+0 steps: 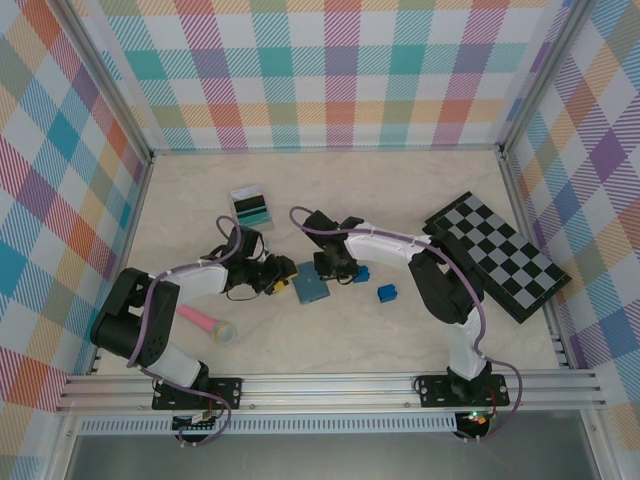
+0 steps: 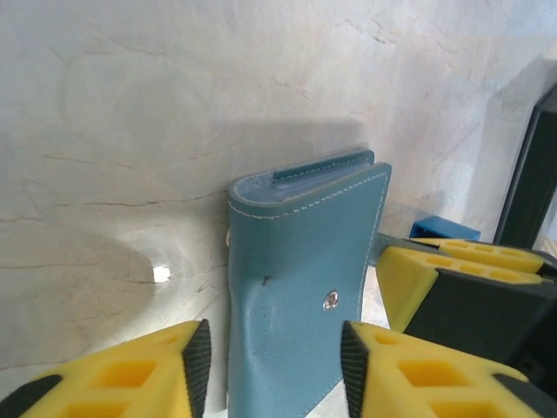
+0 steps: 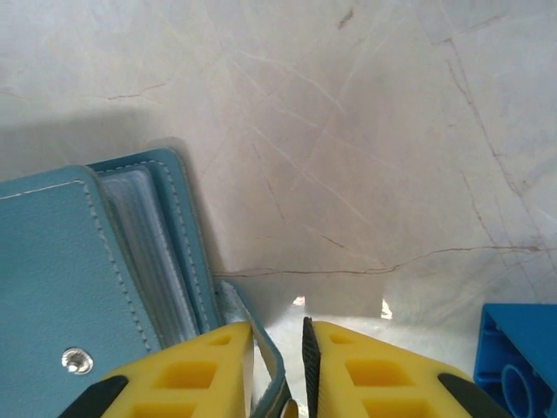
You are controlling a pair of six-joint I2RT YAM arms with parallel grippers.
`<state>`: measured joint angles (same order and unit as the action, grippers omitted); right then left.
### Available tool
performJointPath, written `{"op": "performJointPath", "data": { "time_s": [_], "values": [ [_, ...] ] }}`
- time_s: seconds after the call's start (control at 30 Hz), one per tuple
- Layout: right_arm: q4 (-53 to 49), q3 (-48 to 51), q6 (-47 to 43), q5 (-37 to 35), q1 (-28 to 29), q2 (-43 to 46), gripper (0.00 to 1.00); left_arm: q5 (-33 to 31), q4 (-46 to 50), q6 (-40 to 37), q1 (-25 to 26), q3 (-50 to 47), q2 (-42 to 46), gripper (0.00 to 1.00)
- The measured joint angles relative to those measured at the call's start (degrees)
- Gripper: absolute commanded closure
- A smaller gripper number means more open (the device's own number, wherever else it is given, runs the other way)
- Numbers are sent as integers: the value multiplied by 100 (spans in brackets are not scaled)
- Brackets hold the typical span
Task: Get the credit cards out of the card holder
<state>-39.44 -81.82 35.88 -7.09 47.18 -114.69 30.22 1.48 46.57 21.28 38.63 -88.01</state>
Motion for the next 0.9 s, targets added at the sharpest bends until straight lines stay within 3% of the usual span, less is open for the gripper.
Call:
{"op": "performJointPath", "data": {
  "time_s": [0.2,0.47,0.67,0.9],
  "values": [
    [39,-70,-186,116,0,0,90,-452,643,-122,-17,83,350,33],
    [42,-72,-439,254,0,295,92,-1128,1432,-328,-341,96,1178,2],
    [190,-83,-577,719,0,1021,93,-1478,1784,-424,-555,96,1810,0],
    [396,-164,-621,1329,0,1097,93,-1357,1633,-343,-643,7,2079,0]
  ]
}}
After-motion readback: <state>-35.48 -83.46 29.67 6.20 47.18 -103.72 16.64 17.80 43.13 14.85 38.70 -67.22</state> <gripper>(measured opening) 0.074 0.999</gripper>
